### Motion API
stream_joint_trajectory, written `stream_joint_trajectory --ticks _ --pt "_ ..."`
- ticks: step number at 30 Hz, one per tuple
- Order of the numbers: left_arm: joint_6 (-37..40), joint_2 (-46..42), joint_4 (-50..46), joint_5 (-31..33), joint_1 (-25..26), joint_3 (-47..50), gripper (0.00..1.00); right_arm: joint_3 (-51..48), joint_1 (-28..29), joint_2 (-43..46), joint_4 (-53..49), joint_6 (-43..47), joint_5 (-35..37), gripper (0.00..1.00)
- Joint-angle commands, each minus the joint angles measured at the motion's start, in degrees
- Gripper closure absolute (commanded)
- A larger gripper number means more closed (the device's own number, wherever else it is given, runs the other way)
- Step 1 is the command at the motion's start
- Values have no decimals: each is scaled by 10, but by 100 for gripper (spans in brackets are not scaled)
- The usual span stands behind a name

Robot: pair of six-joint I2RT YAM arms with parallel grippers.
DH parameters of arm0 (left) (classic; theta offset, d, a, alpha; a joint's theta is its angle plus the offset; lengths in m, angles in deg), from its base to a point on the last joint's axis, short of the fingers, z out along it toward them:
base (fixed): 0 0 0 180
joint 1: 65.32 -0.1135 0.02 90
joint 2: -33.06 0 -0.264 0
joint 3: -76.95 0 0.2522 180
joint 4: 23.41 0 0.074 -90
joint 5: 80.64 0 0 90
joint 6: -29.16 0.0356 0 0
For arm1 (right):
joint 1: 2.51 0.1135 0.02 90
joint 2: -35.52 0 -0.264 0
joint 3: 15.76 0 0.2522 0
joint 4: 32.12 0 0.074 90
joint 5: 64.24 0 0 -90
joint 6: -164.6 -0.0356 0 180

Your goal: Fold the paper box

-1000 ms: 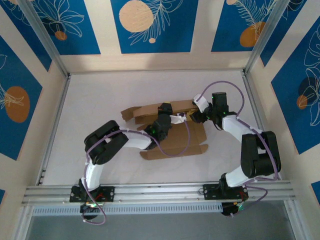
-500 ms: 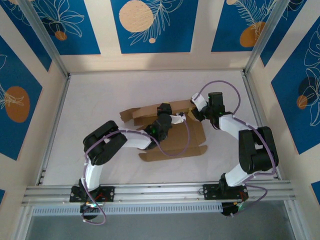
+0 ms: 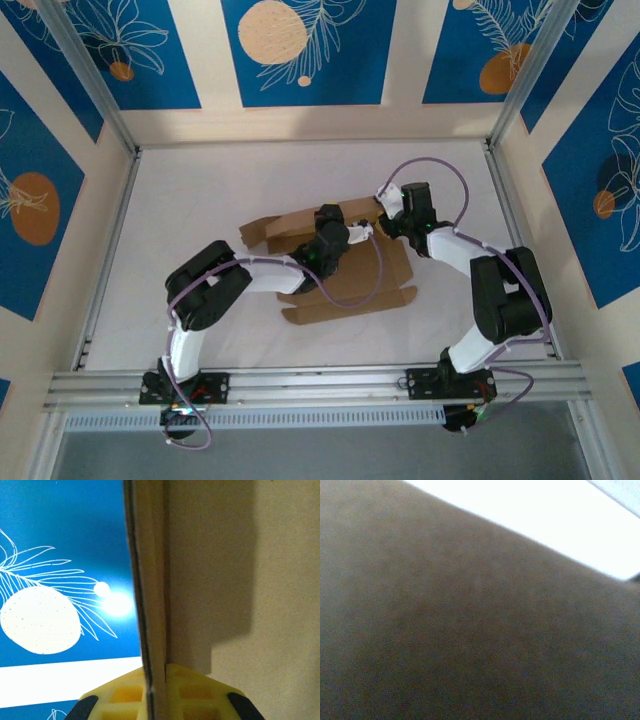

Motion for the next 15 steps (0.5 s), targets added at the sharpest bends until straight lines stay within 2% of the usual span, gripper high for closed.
stream_joint_trajectory --ticks 1,6,15 --pt "-24 -2 -60 -50 18 4 100 11 11 -38 -25 -31 101 76" --pt "-30 -6 -70 -43 23 -1 100 48 18 -59 -57 -85 160 88" --pt "-38 -5 -89 -35 34 -17 100 109 57 -100 -109 -167 287 88"
